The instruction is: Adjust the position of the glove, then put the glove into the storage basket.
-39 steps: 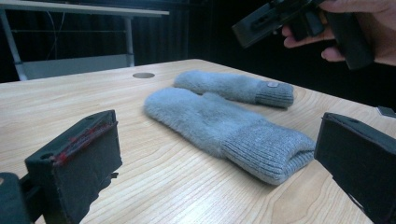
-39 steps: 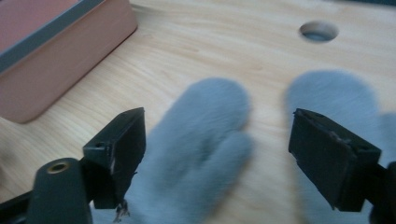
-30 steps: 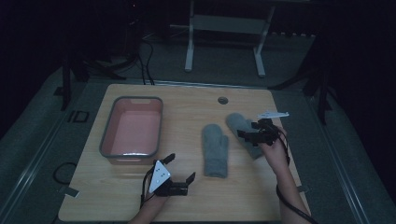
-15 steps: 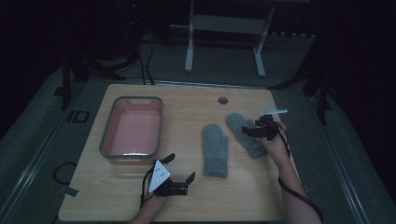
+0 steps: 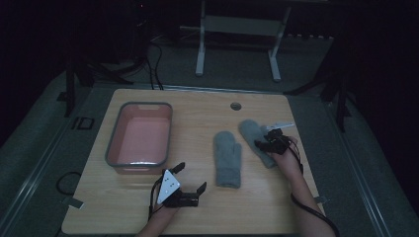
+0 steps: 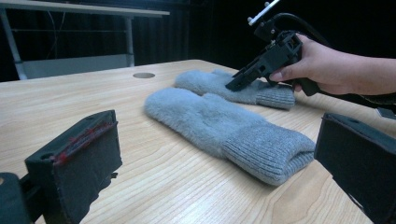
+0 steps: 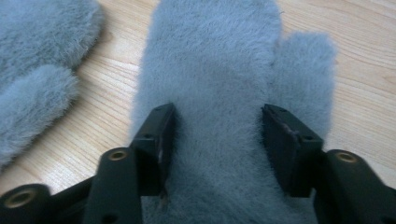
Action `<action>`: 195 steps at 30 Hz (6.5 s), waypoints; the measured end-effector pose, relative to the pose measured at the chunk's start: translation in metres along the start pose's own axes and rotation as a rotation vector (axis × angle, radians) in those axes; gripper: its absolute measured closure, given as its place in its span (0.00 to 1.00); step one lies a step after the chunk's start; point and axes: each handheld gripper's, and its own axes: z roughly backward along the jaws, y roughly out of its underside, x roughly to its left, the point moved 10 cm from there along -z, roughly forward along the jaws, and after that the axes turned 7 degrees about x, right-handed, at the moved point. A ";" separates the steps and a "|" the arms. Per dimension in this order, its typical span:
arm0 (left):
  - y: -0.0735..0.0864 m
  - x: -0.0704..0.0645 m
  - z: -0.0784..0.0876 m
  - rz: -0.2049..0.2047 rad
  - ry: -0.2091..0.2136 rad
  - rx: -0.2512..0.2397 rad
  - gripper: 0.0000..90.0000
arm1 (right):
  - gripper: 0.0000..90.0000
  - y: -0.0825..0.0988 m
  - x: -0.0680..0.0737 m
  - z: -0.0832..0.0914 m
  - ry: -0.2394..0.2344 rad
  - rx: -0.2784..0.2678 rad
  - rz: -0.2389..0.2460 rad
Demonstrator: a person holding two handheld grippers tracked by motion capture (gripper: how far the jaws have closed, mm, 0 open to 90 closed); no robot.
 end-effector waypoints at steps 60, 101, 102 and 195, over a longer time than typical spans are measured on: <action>0.001 0.000 -0.001 -0.005 -0.030 0.024 0.01 | 0.90 -0.018 0.117 0.080 0.066 -0.155 -0.503; 0.003 0.004 -0.002 0.005 -0.063 0.046 0.01 | 0.76 -0.013 0.165 0.022 0.088 -0.083 -0.518; 0.003 0.004 -0.002 0.003 -0.063 0.046 0.01 | 0.72 -0.013 0.165 0.022 0.086 -0.087 -0.517; 0.010 -0.001 -0.123 0.199 0.271 0.605 0.56 | 0.79 0.021 0.128 0.016 -0.255 0.004 -0.183</action>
